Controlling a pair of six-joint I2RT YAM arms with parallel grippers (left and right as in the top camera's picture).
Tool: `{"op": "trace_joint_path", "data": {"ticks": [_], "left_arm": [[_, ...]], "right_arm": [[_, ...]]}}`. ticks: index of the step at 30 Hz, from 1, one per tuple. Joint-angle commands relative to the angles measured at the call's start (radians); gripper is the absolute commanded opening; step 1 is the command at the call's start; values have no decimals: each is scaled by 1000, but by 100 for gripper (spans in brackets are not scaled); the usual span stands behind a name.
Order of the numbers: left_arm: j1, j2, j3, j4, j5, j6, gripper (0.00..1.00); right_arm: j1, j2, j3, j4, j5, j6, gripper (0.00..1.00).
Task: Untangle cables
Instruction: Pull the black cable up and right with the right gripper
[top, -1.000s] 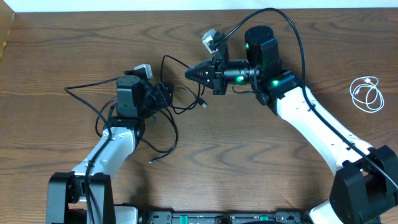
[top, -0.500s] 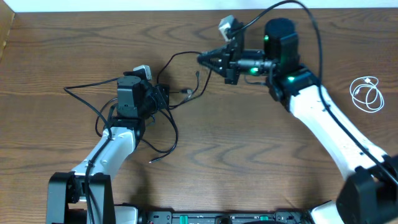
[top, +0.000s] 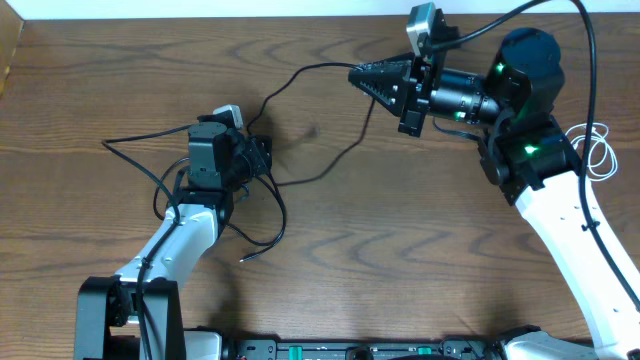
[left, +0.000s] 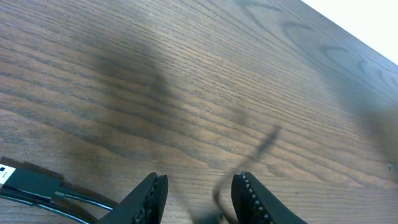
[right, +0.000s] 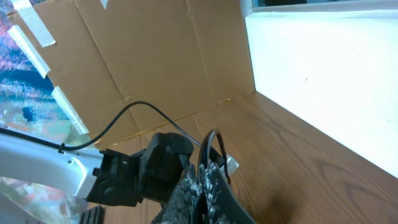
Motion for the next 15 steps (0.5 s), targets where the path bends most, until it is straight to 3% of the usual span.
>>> {"op": "trace_joint_path", "data": {"ticks": [1, 12, 15], "left_arm": [[5, -14, 16, -3, -13, 16, 39], [5, -14, 16, -2, -13, 16, 40], [5, -14, 16, -2, -13, 16, 45]], "right_arm": [[-7, -16, 3, -7, -2, -13, 1], [-66, -16, 3, -11, -18, 49, 1], [-85, -16, 3, -27, -32, 48, 1]]}}
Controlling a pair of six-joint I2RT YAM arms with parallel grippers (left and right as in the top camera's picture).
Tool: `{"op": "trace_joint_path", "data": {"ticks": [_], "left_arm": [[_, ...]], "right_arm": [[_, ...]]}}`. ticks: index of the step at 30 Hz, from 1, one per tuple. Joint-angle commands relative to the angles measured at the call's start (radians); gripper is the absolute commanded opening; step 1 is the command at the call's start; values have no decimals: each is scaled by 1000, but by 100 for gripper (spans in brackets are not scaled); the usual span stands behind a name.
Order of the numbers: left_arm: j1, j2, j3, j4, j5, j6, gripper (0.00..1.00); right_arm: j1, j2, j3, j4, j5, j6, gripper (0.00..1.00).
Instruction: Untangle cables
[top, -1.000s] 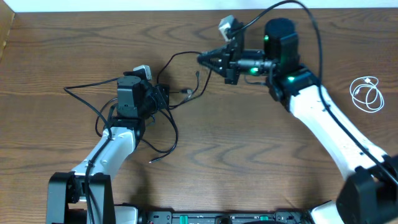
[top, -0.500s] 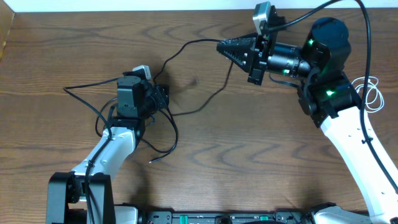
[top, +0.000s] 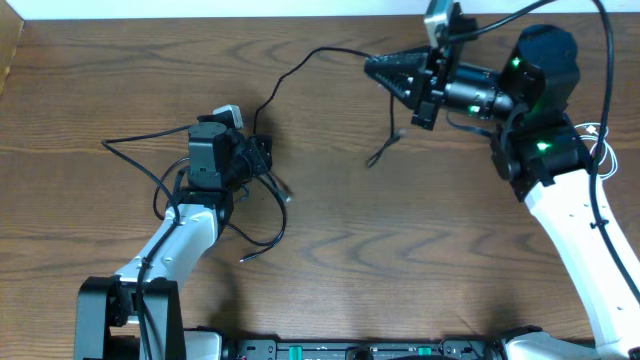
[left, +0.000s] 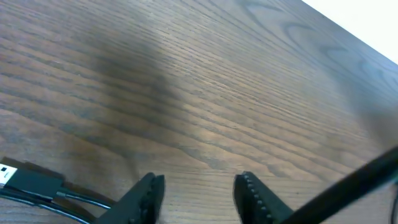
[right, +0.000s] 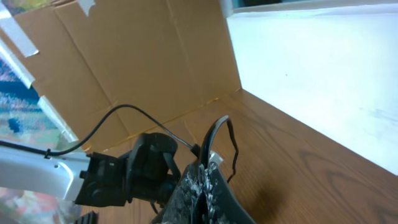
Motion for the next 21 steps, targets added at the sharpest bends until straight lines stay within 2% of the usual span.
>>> {"op": "trace_joint_path", "data": {"ticks": [1, 7, 15, 21], "left_arm": [[5, -14, 16, -2, -11, 14, 48], [5, -14, 16, -2, -11, 14, 68], [5, -14, 16, -3, -11, 14, 79], [5, -15, 16, -3, -11, 14, 79]], "right_arm": [[-22, -14, 3, -19, -24, 23, 1], [-56, -14, 3, -78, 11, 22, 1], [-77, -14, 3, -110, 175, 22, 1], [-79, -14, 3, -188, 518, 22, 1]]}}
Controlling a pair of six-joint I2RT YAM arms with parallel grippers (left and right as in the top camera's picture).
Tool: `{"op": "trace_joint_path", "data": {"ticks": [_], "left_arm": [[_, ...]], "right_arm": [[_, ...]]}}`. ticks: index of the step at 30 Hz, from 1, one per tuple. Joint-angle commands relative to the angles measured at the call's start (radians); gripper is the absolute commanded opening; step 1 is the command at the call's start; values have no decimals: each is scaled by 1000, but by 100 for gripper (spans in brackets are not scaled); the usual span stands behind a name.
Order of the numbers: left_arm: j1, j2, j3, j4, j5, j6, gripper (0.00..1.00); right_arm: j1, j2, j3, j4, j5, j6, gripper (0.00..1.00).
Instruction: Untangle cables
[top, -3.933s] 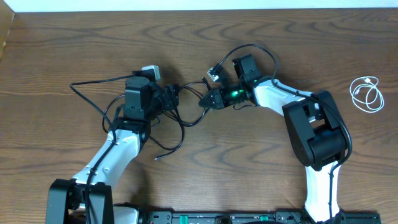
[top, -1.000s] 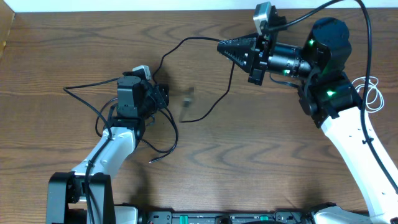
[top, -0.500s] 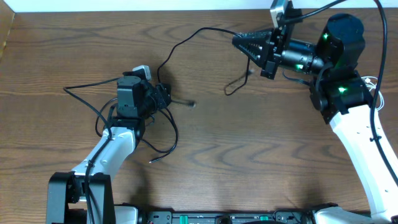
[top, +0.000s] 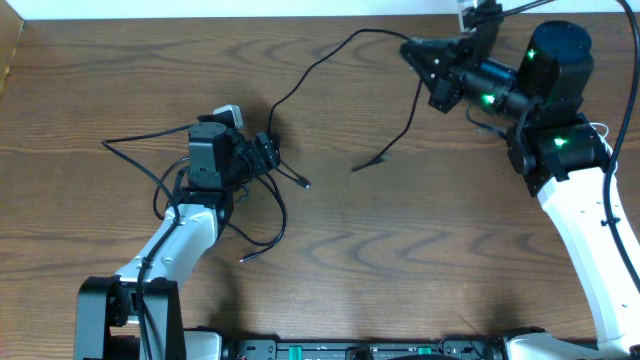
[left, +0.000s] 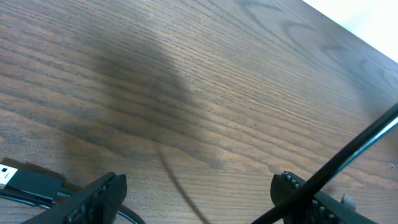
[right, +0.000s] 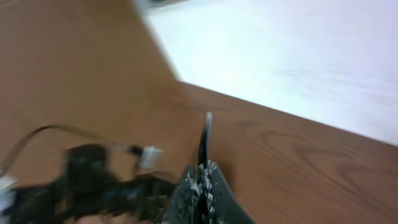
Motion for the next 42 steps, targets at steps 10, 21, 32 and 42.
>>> {"op": "trace_joint_path", "data": {"ticks": [10, 21, 32, 42], "left_arm": [[4, -14, 16, -2, -11, 10, 79], [4, -14, 16, -2, -11, 10, 79], [4, -14, 16, -2, -10, 10, 79], [4, -15, 16, -3, -10, 10, 79]], "right_arm": [[-10, -12, 3, -171, 703, 5, 1], [-51, 47, 3, 37, 865, 5, 1], [-261, 122, 2, -12, 962, 304, 1], [-418, 122, 1, -367, 966, 327, 4]]}}
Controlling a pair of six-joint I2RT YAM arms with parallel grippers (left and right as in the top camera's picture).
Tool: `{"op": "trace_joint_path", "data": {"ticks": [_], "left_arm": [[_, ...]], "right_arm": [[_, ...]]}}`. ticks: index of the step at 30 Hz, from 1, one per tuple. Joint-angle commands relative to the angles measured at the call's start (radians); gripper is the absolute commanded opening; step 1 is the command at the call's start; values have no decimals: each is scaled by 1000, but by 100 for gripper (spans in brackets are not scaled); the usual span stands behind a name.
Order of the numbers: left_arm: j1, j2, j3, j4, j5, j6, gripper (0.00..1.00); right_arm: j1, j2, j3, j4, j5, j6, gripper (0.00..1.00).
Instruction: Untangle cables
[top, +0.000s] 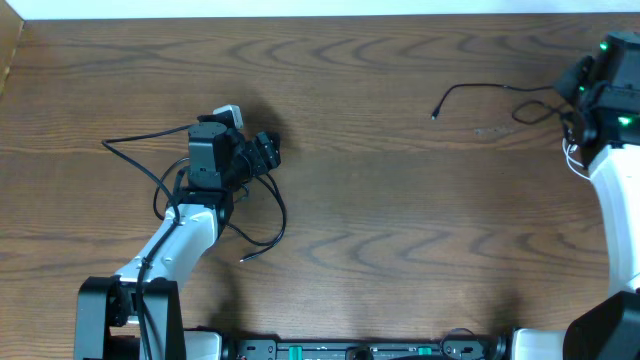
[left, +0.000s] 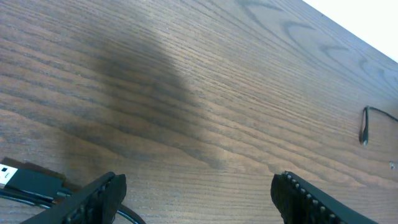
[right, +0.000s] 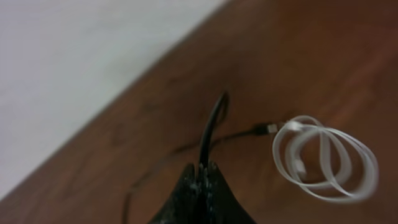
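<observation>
A tangle of black cables (top: 210, 205) lies at the left, round my left arm. My left gripper (top: 268, 151) stands wide open beside it, with nothing between its fingers (left: 99, 198). A black plug (left: 28, 181) of the tangle shows at the lower left of the left wrist view. One separate black cable (top: 490, 90) lies at the upper right, its free end (top: 436, 113) pointing left. My right gripper (top: 580, 92) at the far right edge is shut on that cable (right: 214, 121).
A coiled white cable (right: 326, 158) lies on the wooden table (top: 400, 230) just under my right gripper; it also shows at the right edge (top: 574, 156) from overhead. The white wall borders the table's far edge.
My right gripper went from the upper middle-right to the far right edge, still shut on the black cable. That cable no longer reaches the left tangle. The left gripper stays wide open.
First my right gripper held a black cable above the upper middle, running to the left tangle, where the left jaws stood narrowly apart. Then its lower end hung free. Then the left jaws were wide open. Now the cable lies apart at the right.
</observation>
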Motion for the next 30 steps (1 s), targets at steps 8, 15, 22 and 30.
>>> {"op": "trace_joint_path", "data": {"ticks": [8, 15, 22, 30], "left_arm": [[4, -14, 16, -2, -10, 10, 80], [4, -14, 16, -2, -11, 10, 79], [4, -14, 16, -2, -11, 10, 92], [4, -14, 16, -2, -11, 10, 88]], "right_arm": [[-101, 2, 1, -113, 17, 32, 52], [-100, 2, -10, -123, -101, 32, 66], [-90, 2, -89, -107, -228, 32, 54], [-19, 2, -255, 19, -282, 32, 29]]}}
